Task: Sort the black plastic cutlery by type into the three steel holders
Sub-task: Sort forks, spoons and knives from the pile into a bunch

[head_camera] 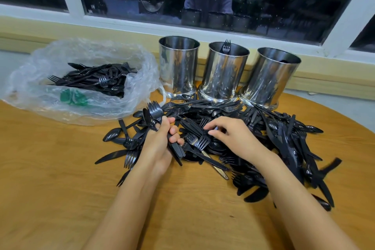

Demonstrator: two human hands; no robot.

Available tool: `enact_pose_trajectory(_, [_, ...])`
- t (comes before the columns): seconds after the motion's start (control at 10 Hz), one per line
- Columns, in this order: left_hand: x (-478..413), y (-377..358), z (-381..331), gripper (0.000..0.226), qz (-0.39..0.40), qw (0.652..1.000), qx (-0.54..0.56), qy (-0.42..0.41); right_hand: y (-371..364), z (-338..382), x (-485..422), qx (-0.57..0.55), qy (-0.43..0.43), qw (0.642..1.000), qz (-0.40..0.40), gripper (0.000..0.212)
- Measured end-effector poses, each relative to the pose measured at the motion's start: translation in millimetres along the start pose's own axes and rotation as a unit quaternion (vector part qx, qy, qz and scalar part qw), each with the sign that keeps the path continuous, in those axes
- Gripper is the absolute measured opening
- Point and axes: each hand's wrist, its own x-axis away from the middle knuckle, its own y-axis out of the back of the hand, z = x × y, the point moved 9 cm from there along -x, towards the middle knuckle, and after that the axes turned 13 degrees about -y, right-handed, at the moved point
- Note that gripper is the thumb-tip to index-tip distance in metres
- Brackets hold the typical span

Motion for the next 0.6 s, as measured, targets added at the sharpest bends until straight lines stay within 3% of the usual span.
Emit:
enact_pose_trajectory(0.1, [0.4,0.8,-0.9,0.024,-0.006,1.0,0.005,0.002,-9.4,-6.7,-0.7,0.054,-0.002,0.998,0.011,0.038])
enact_pose_trajectory(0.2, [1.0,-0.3,-1.5,0.024,-0.008,1.0,0.007,0.004,-7.6,-15.2,-1.8,0.074,0.011,0.997,-0.004,0.04])
enact_pose_trajectory(0.4, [3.0,-1.7,-1.5,0.024,-0.007,1.0,0.003,0.006,2.2,-15.6,-2.3,0.135,0.039,0.988,-0.067,0.018])
enact_pose_trajectory(0.5, [2.7,-0.9,-1.1,0.024,-0.007,1.0,0.006,0.008,26.1,-5.1,6.1,0.059,0.068,0.981,-0.173,0.015])
enact_pose_trajectory(0.6, [1.9,-1.1,0.9,0.023,-0.003,1.0,0.002,0.009,44.0,-7.9,11.9,-0.103,0.013,0.973,-0.207,0.011])
